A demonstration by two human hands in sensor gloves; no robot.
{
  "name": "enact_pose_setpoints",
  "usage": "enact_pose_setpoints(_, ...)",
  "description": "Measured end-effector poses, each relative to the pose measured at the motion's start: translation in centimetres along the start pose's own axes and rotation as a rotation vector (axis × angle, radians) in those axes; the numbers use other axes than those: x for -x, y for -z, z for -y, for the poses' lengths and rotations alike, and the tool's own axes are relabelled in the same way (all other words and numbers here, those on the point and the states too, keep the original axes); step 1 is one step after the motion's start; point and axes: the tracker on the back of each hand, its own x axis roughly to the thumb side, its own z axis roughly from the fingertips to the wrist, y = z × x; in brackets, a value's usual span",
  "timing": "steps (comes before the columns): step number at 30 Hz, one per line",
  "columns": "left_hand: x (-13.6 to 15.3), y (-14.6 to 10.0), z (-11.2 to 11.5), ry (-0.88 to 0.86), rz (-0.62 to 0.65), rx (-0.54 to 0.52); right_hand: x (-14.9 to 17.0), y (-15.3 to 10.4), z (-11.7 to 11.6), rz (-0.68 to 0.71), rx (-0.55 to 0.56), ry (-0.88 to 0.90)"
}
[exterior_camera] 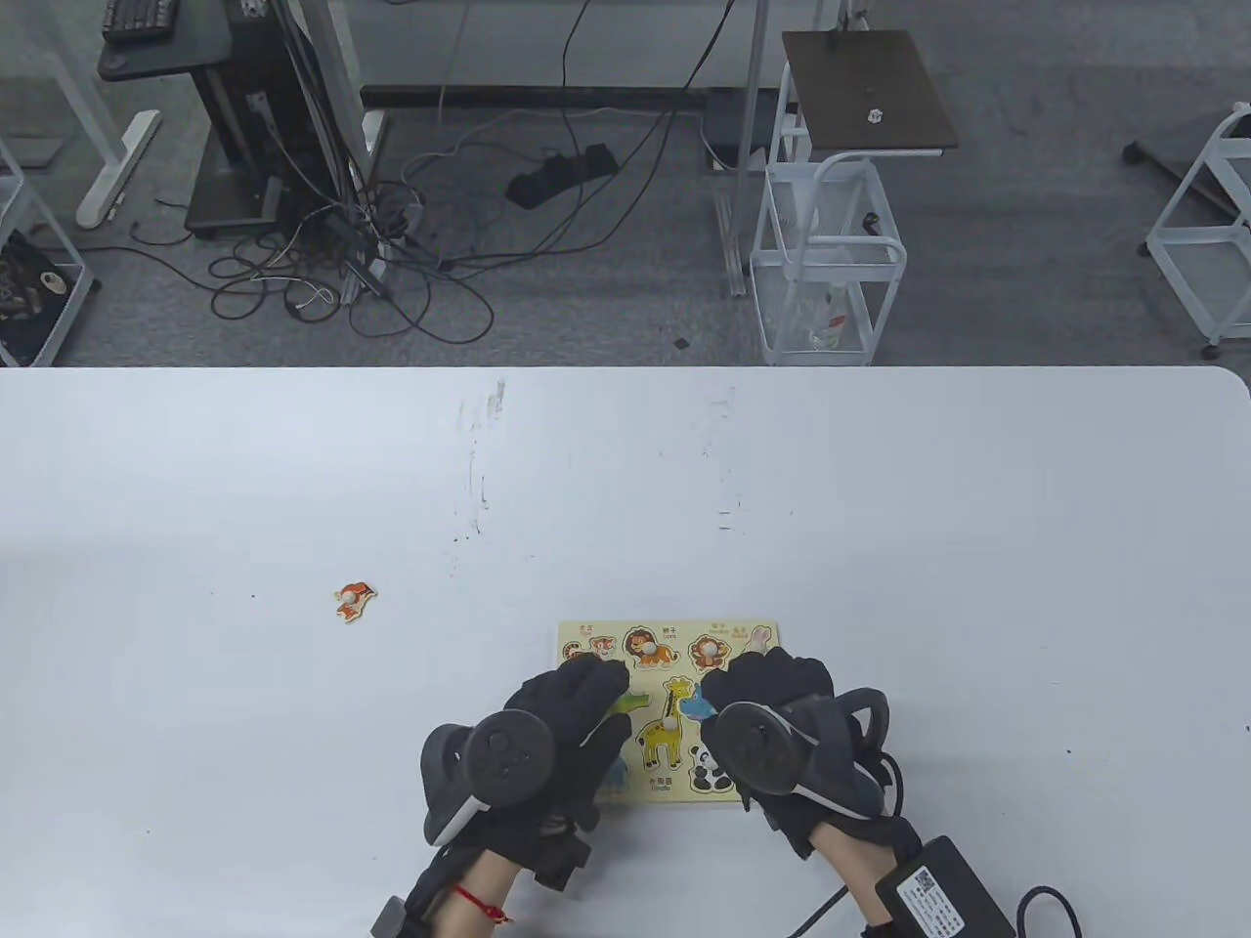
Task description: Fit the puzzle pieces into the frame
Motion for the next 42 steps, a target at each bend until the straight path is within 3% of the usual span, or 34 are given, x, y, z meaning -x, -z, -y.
enact_pose_setpoints(7, 0.3, 0.0, 0.3, 0.002, -0.042, -0.006, 1.4, 1.1, -2.6, -0.006, -0.149, -0.165)
enact_pose_setpoints(17, 0.4, 0.1, 0.7, 0.031, -0.046, 0.010, 1.3, 2.4, -5.3, 0.004, -0.211, -0.262)
enact_pose_setpoints(42, 0.1, 0.1, 0.9, 0.054, -0.035, 0.043, 1.3, 3.1, -6.3, -0.017, -0.258, -0.251)
